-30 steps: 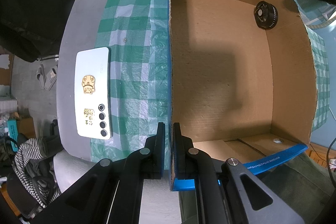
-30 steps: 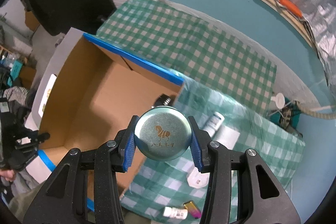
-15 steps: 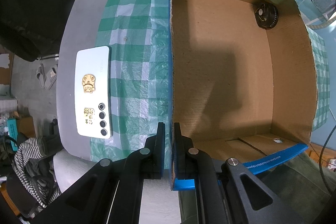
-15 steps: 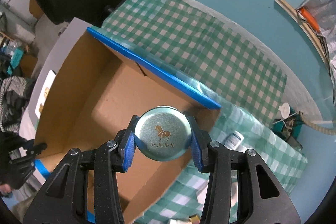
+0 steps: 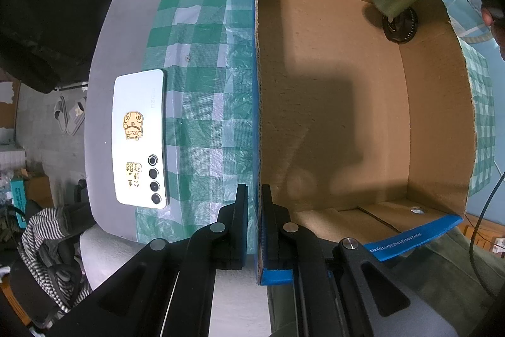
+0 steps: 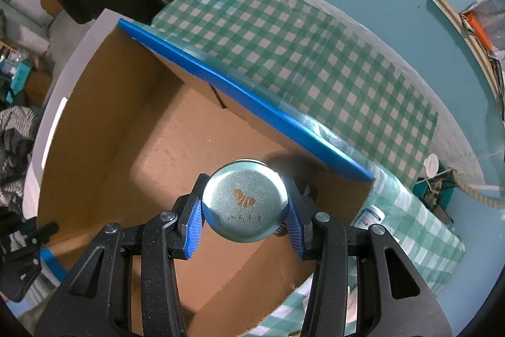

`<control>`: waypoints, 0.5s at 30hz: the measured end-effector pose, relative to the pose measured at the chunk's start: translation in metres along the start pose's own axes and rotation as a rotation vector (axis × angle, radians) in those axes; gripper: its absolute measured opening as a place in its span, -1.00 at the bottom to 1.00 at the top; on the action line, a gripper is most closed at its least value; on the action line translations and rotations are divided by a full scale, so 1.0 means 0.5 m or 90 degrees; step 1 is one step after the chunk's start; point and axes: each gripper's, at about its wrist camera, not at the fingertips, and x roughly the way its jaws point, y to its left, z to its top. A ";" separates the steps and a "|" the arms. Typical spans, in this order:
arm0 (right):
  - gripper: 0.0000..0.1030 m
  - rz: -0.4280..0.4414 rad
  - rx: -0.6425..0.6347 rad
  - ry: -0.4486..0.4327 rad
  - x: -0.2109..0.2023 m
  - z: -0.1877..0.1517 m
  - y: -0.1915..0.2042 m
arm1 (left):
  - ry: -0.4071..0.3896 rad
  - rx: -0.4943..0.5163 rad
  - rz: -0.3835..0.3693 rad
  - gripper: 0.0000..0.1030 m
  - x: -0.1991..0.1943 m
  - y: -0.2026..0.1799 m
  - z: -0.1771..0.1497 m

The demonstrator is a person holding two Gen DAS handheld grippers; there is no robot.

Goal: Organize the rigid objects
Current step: 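Carry the green tin into the box and release it beside the puck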

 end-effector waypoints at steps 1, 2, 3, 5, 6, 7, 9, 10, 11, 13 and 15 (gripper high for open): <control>-0.14 -0.002 -0.001 -0.002 0.000 0.000 0.002 | 0.000 0.000 0.000 -0.87 0.000 0.000 0.000; -0.14 -0.004 -0.001 -0.004 -0.001 0.000 0.003 | 0.000 0.000 0.000 -0.87 0.000 0.000 0.000; -0.14 -0.006 0.000 -0.007 -0.003 -0.001 0.003 | -0.001 0.000 0.000 -0.87 0.000 0.000 -0.001; -0.13 -0.010 0.000 -0.011 -0.007 -0.002 0.002 | -0.001 0.000 0.000 -0.87 0.000 -0.001 -0.001; -0.13 -0.010 0.001 -0.012 -0.009 -0.002 0.002 | -0.001 0.000 -0.001 -0.87 0.001 -0.001 -0.002; -0.08 -0.009 0.000 -0.011 -0.009 -0.002 0.002 | -0.001 0.000 0.000 -0.87 0.000 -0.001 -0.001; -0.04 -0.013 0.002 -0.015 -0.014 -0.004 0.001 | -0.001 0.000 0.000 -0.87 0.000 -0.001 -0.002; -0.04 -0.013 0.004 -0.019 -0.018 -0.004 0.002 | -0.001 0.000 0.000 -0.87 0.000 -0.001 -0.002; -0.03 -0.011 0.006 -0.023 -0.022 -0.004 0.001 | -0.001 0.001 0.000 -0.87 0.000 -0.001 -0.002; 0.02 -0.006 0.013 -0.029 -0.033 -0.007 -0.001 | -0.001 0.001 0.000 -0.87 0.000 -0.001 -0.002; 0.04 -0.005 0.016 -0.035 -0.043 -0.010 -0.001 | -0.001 0.001 0.000 -0.87 0.000 -0.001 -0.002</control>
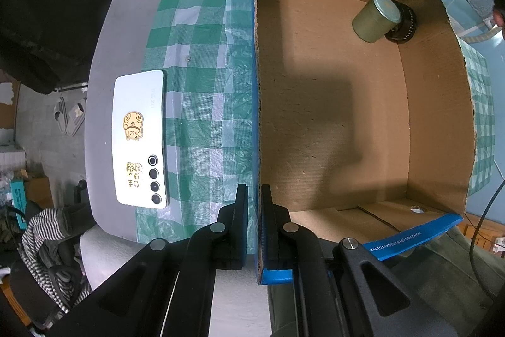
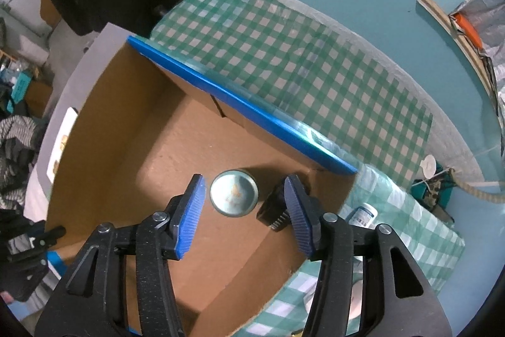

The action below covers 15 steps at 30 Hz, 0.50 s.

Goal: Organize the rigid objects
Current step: 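Carry the green tin into the box and release it beside the puck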

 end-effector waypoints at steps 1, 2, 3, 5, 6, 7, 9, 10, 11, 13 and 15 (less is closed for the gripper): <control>0.05 -0.001 0.000 -0.004 -0.006 -0.002 0.000 | 0.000 0.000 0.000 -0.87 0.000 0.000 0.000; 0.05 0.000 0.001 -0.007 -0.012 -0.003 0.000 | 0.000 0.000 0.000 -0.87 0.000 0.000 0.000; 0.06 0.002 0.001 -0.010 -0.018 -0.005 0.000 | 0.000 -0.001 -0.001 -0.87 0.000 0.000 0.000; 0.06 0.004 0.003 -0.015 -0.030 -0.010 -0.002 | 0.000 0.000 0.000 -0.87 0.000 -0.001 0.000; 0.07 0.003 0.004 -0.018 -0.037 -0.012 -0.003 | 0.000 0.000 0.000 -0.87 0.000 -0.001 0.000; 0.07 0.003 0.006 -0.021 -0.044 -0.015 -0.004 | 0.000 0.000 0.000 -0.87 0.000 -0.001 0.000; 0.09 0.004 0.011 -0.027 -0.057 -0.020 -0.009 | 0.000 0.000 0.000 -0.87 0.000 -0.001 -0.001; 0.11 0.005 0.014 -0.031 -0.064 -0.023 -0.012 | 0.000 0.000 -0.001 -0.87 0.000 0.000 0.000; 0.13 0.005 0.016 -0.034 -0.070 -0.027 -0.014 | -0.001 0.001 -0.001 -0.87 -0.001 -0.001 -0.001; 0.16 0.002 0.021 -0.040 -0.085 -0.034 -0.019 | -0.001 0.001 0.000 -0.87 -0.001 -0.001 -0.002; 0.17 0.003 0.024 -0.047 -0.097 -0.041 -0.023 | -0.001 0.001 -0.001 -0.87 -0.001 -0.001 -0.002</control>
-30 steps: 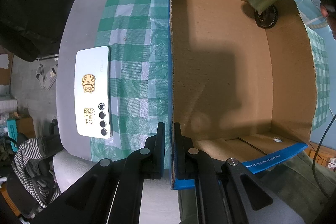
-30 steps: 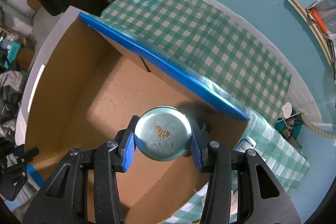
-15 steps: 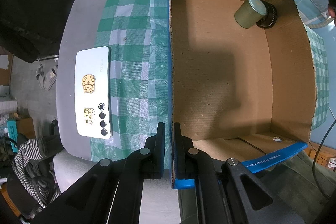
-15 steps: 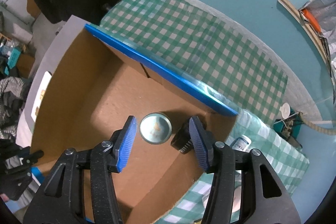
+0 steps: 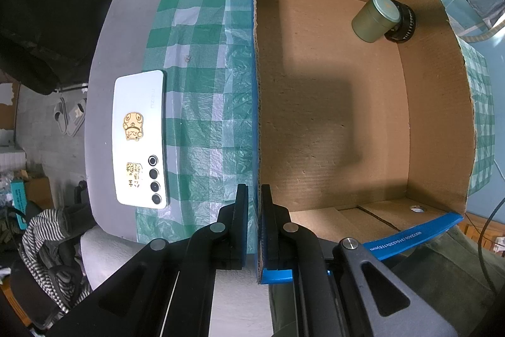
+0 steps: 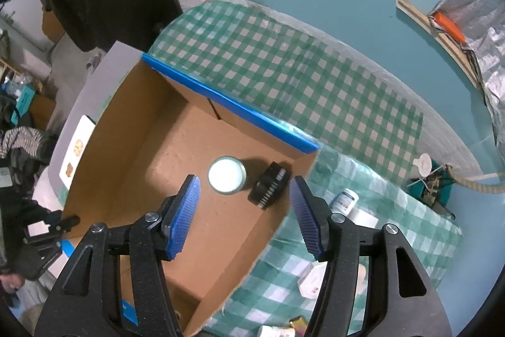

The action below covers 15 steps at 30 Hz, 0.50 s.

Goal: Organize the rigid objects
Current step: 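Move the right gripper to the white hexagonal box and grasp it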

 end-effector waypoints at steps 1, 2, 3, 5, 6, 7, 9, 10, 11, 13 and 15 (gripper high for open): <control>0.17 0.000 0.003 -0.003 -0.007 -0.004 -0.003 | 0.000 0.000 0.000 -0.87 0.000 0.000 0.000; 0.17 0.001 0.005 -0.005 -0.012 -0.007 -0.007 | 0.001 0.000 0.000 -0.87 0.000 0.000 0.000; 0.19 0.002 0.009 -0.007 -0.018 -0.011 -0.012 | 0.001 0.000 0.000 -0.87 0.000 0.000 0.000; 0.21 0.003 0.019 -0.010 -0.028 -0.019 -0.022 | 0.000 0.001 0.001 -0.87 -0.001 0.000 -0.001; 0.22 0.002 0.023 -0.011 -0.033 -0.023 -0.028 | 0.000 0.002 0.001 -0.87 -0.001 -0.001 -0.002; 0.23 0.000 0.028 -0.012 -0.037 -0.029 -0.035 | 0.000 0.002 0.001 -0.87 -0.002 -0.001 -0.003; 0.24 -0.006 0.037 -0.012 -0.043 -0.039 -0.047 | 0.000 0.002 0.001 -0.87 -0.003 -0.001 -0.004; 0.24 -0.009 0.043 -0.011 -0.045 -0.046 -0.056 | -0.001 0.002 0.001 -0.87 -0.003 -0.001 -0.003; 0.25 -0.010 0.051 -0.011 -0.049 -0.053 -0.066 | 0.000 0.003 0.002 -0.87 -0.002 -0.001 -0.003; 0.26 -0.010 0.065 -0.011 -0.053 -0.064 -0.082 | -0.001 0.002 0.001 -0.87 -0.003 -0.001 -0.004; 0.27 -0.011 0.081 -0.009 -0.055 -0.078 -0.099 | -0.001 0.003 0.001 -0.87 -0.004 -0.002 -0.005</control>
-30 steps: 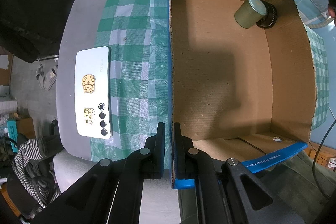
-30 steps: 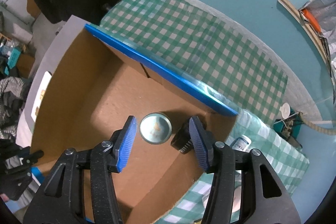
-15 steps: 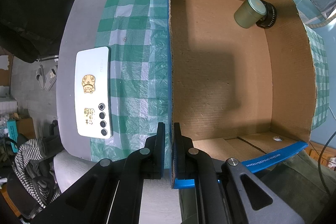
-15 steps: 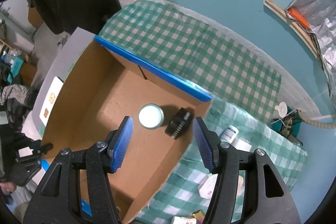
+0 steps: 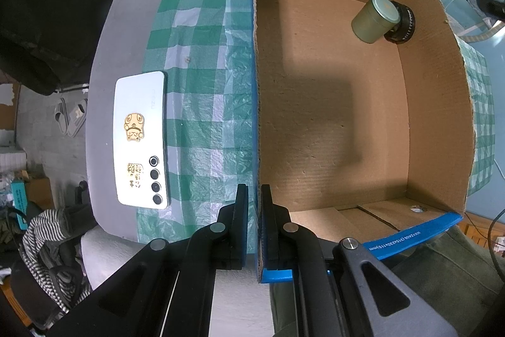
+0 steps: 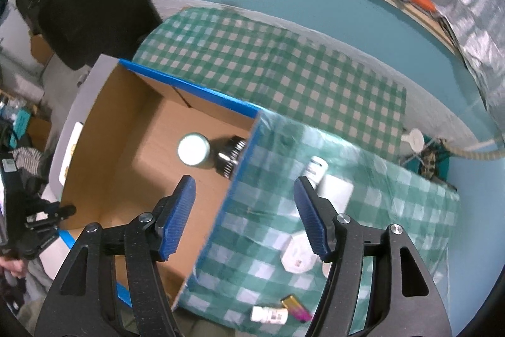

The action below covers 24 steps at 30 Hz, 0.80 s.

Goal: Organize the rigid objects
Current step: 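Move the right gripper to the white hexagonal box and grasp it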

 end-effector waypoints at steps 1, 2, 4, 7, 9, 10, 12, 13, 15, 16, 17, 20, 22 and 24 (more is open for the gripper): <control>0.29 0.000 0.009 0.001 -0.001 -0.007 -0.011 | 0.000 0.000 0.000 -0.87 -0.001 0.001 0.002; 0.29 0.001 0.018 0.003 -0.001 -0.014 -0.020 | 0.000 0.001 0.001 -0.87 -0.001 0.000 0.001; 0.30 0.002 0.037 0.011 0.003 -0.028 -0.044 | 0.000 0.002 0.002 -0.87 -0.002 0.002 0.002; 0.31 -0.003 0.062 0.023 0.010 -0.050 -0.075 | 0.000 0.001 0.002 -0.87 -0.002 0.002 0.002; 0.31 -0.008 0.077 0.031 0.017 -0.065 -0.092 | 0.000 0.002 0.002 -0.87 -0.002 0.002 0.002; 0.31 -0.009 0.084 0.036 0.021 -0.074 -0.101 | 0.001 0.002 0.003 -0.87 -0.002 0.002 0.002; 0.31 -0.013 0.097 0.045 0.031 -0.090 -0.117 | 0.000 0.002 0.002 -0.87 -0.002 0.003 0.002; 0.31 -0.015 0.103 0.047 0.034 -0.098 -0.121 | 0.001 0.002 0.002 -0.87 -0.002 0.002 0.002; 0.31 -0.018 0.115 0.054 0.045 -0.112 -0.133 | 0.001 0.002 0.003 -0.87 -0.003 0.002 0.001; 0.31 -0.018 0.122 0.058 0.052 -0.119 -0.138 | 0.001 0.003 0.004 -0.87 -0.004 0.002 0.000; 0.31 -0.016 0.128 0.060 0.059 -0.126 -0.143 | 0.000 0.002 0.004 -0.87 -0.005 0.002 0.001; 0.31 -0.015 0.140 0.068 0.081 -0.147 -0.155 | -0.001 0.003 0.003 -0.87 -0.005 0.003 0.000; 0.31 -0.016 0.149 0.077 0.099 -0.161 -0.162 | -0.001 0.003 0.004 -0.87 -0.005 0.003 0.000; 0.31 -0.014 0.156 0.082 0.114 -0.174 -0.169 | 0.000 0.002 0.005 -0.87 -0.006 0.003 0.000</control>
